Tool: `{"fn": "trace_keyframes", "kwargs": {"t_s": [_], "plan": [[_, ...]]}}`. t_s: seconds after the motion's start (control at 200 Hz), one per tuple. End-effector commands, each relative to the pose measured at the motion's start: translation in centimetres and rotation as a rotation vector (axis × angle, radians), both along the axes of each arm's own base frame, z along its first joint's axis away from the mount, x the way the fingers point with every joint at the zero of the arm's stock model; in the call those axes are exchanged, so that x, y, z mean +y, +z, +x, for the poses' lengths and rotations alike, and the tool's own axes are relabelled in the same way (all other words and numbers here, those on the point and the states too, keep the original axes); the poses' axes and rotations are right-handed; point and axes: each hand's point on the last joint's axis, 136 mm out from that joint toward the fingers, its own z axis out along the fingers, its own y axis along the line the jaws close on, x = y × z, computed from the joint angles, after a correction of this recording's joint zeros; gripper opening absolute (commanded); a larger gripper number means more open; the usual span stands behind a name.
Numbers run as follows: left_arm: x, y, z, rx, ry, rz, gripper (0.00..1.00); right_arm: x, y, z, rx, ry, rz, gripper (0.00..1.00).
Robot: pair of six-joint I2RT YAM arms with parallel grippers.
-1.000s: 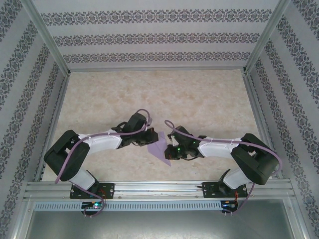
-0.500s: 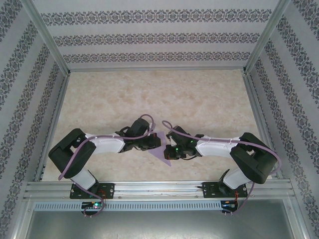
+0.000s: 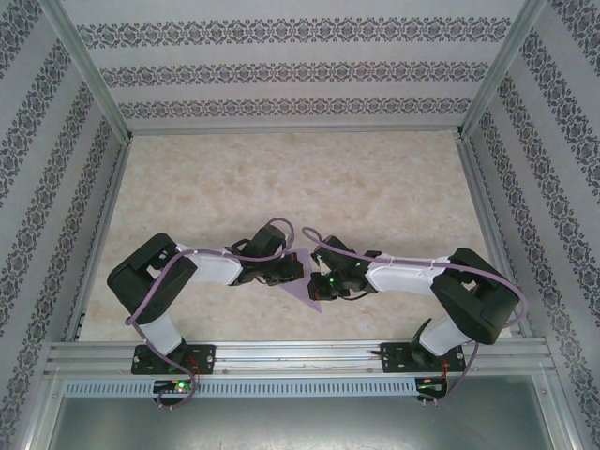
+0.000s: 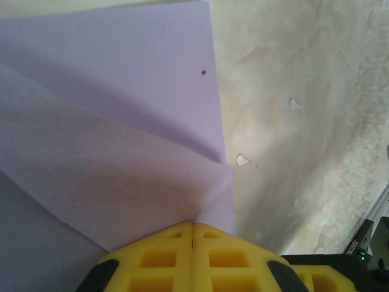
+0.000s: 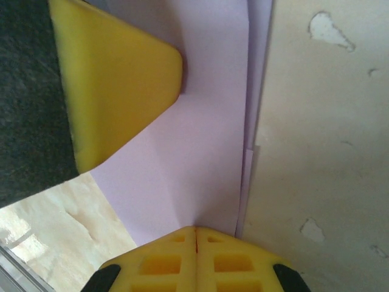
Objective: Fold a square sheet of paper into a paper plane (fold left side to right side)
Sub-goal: Perform the fourth fold on the wing at the bottom-center of the table.
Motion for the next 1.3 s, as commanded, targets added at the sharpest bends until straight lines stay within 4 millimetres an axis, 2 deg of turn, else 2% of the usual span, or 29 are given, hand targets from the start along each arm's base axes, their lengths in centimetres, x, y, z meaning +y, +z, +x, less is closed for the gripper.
{"fn": "trace_keyframes", "kwargs": {"t_s": [0.0, 0.255, 0.435, 0.949, 1.299], "plan": [[0.1, -0.8, 0.3, -0.041, 0.010, 0.034, 0.05, -7.0, -5.3, -3.7, 0.112, 0.011, -0.341, 0.00], [1.8, -2.1, 0.9, -0.061, 0.052, 0.071, 0.05, -7.7, -5.7, -4.2, 0.133, 0.030, -0.394, 0.00], [2.6, -1.9, 1.9, -0.080, 0.068, 0.067, 0.05, -8.2, -6.0, -4.6, 0.141, 0.030, -0.412, 0.00], [6.6, -2.5, 6.5, -0.086, 0.109, 0.115, 0.05, -8.5, -6.2, -4.9, 0.147, 0.033, -0.422, 0.00], [8.5, -1.7, 9.6, -0.110, 0.121, 0.141, 0.05, -8.5, -6.1, -5.0, 0.147, 0.033, -0.415, 0.00]]}}
